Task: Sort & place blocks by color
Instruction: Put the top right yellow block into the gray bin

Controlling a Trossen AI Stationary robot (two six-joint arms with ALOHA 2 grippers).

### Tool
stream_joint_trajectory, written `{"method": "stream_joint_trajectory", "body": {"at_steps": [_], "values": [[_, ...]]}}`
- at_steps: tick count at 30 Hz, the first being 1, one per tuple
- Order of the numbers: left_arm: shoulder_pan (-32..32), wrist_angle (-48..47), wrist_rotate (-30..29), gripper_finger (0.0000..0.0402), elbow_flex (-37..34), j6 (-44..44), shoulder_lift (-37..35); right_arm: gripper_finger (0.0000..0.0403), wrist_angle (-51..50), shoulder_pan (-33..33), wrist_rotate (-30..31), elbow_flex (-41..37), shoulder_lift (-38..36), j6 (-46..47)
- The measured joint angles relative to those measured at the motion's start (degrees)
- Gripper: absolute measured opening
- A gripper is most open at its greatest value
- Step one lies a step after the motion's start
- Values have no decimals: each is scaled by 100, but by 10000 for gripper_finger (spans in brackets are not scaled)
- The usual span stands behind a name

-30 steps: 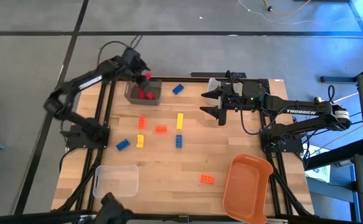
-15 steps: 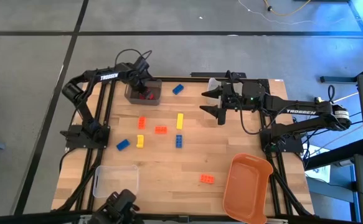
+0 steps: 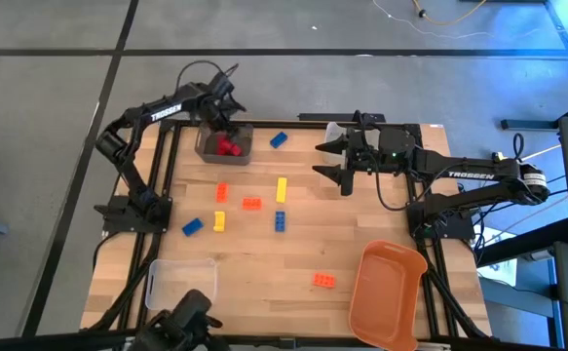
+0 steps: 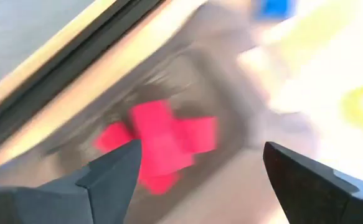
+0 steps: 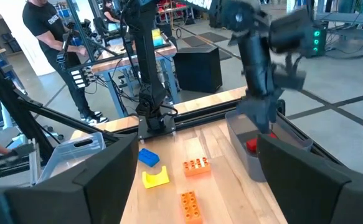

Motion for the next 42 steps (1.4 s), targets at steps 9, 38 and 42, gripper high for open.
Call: {"method": "stream_joint_trajectory", "body": {"at_steps": [9,38,42], "values": [[-1056,2488,1126,322,-817,-929,-2046,327,2,0,-2,0,0,1],[-3915,6560,-1088,322,-3411,-1592,-4629,327,-1255,-50,18,0,10,2858],[-3912,6562,-1223,322,-3411,-1590,-4629,327,-3682,-47,606,-2,149,4066]]}}
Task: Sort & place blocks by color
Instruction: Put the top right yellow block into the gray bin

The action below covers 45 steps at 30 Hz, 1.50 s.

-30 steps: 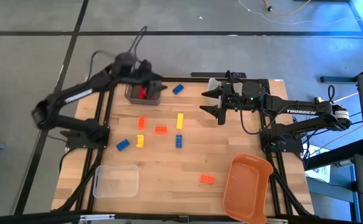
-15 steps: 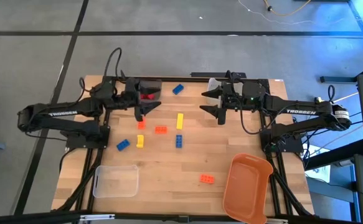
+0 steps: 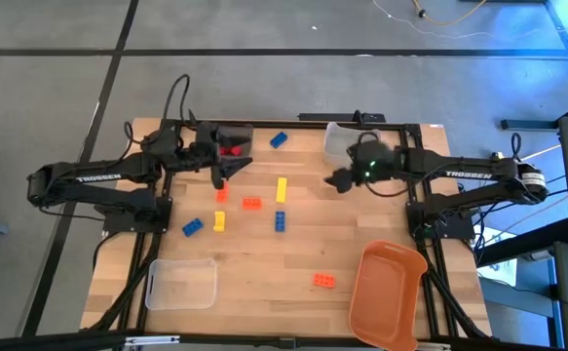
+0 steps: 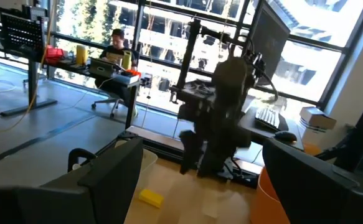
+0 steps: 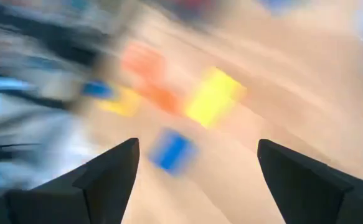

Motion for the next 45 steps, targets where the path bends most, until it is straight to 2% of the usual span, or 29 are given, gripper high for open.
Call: {"method": "stream_joint_trajectory", "body": {"at_steps": [3,6,14,19,25,33,37,43,45], "values": [[0,0,-63,322,0,0,0,327,-1701,9,739,-5,250,837],[0,4,-67,322,0,0,2,327,-2304,7,1386,-69,535,1366],[0,41,-72,322,0,0,2,327,-1074,-64,2369,-319,1502,1751],[0,125,-72,322,0,-1,2,327,-966,-106,2854,-330,2200,2206],[0,160,-81,322,0,-2,4,327,-518,-144,2800,-330,2753,2251],[0,155,-81,322,0,-2,4,318,-433,-144,2696,-329,3142,2409],[0,153,-107,322,0,-2,4,273,-398,-143,2618,-317,3181,2339],[0,145,-111,322,0,0,4,123,-430,-140,2218,-312,3054,1475],[0,141,-111,322,0,0,4,123,-460,-105,2012,-317,2971,971]]}}
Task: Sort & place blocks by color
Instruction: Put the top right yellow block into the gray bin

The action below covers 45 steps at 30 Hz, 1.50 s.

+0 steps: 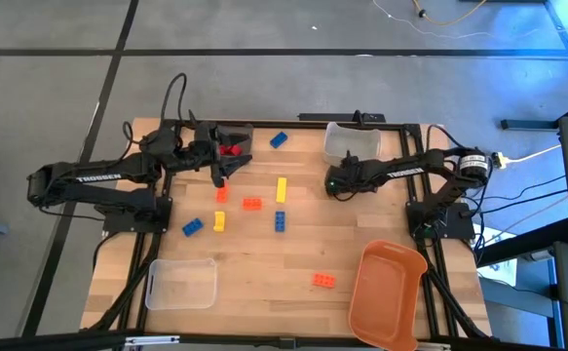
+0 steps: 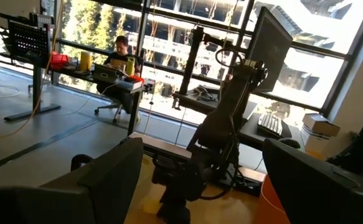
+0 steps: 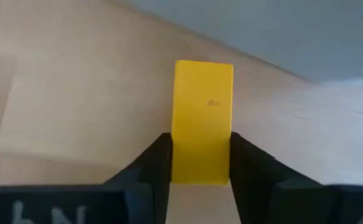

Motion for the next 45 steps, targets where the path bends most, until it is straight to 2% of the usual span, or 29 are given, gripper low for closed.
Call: {"method": "stream_joint_trajectory", "body": {"at_steps": [5,8,11,15,17,19,23,28,34,45], "values": [[0,-3,0,322,0,0,0,123,126,413,-982,-83,-509,-1497],[0,-3,0,322,0,0,0,123,806,728,-1483,-369,-1103,-2056],[0,-16,0,322,2,2,0,123,2138,1005,-1975,-854,-1766,-2319],[0,-118,85,322,2,2,0,123,4932,1124,-2477,-1586,-2454,-2478],[0,-190,302,322,4,2,0,123,6036,1122,-2481,-1808,-2625,-2579],[0,-259,633,322,4,1,0,123,6660,1071,-2497,-1862,-2725,-2839],[-2,-387,1124,322,7,4,0,123,6764,985,-2475,-1624,-2805,-3853],[0,-592,1104,322,7,94,0,123,6567,977,-2479,-1273,-2807,-4727],[-2,-589,1102,322,7,111,0,123,6074,974,-2477,-1123,-2807,-4764],[-2,-589,1095,322,7,62,0,123,6044,975,-2446,-1123,-2807,-4722]]}}
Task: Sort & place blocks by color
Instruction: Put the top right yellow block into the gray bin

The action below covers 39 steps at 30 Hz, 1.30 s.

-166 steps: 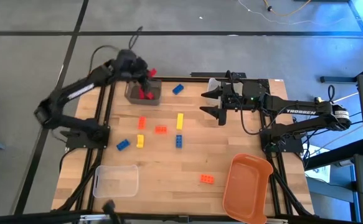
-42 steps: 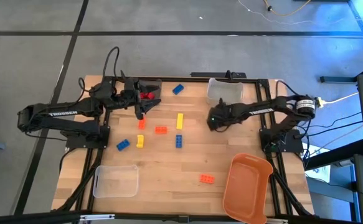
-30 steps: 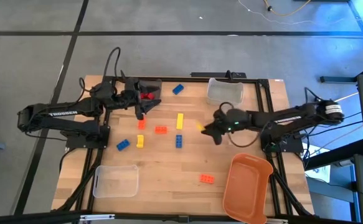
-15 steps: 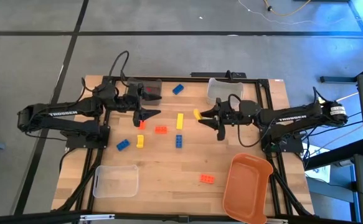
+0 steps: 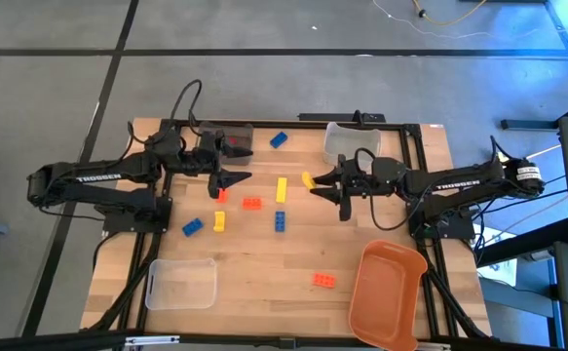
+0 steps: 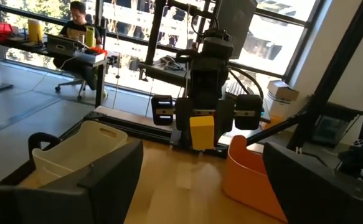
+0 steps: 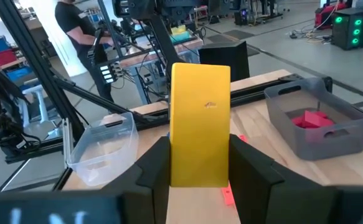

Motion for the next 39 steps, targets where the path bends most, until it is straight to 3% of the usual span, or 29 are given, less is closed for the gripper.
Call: {"method": "stream_joint_trajectory", "body": {"at_steps": [6,8,13,18,21,28,36,39], "values": [[1,0,0,322,0,-24,0,123,-24,-40,152,22,0,49],[0,0,-2,322,0,-32,0,123,-537,-192,582,292,2,322],[1,0,-62,322,0,-32,0,123,-3899,-1172,1468,1929,170,593],[2,-7,-142,322,0,-34,0,123,-6869,-2470,1151,3266,852,152],[0,-10,-174,322,0,-32,0,123,-7834,-3104,1002,3565,1428,-25],[2,-11,-188,322,0,-32,0,123,-8062,-3977,307,3547,2641,157],[0,-11,-188,322,0,-32,0,125,-8081,-4052,147,3545,3193,800],[0,-10,-188,322,0,-28,0,175,-8023,-4050,151,3550,3191,756]]}}
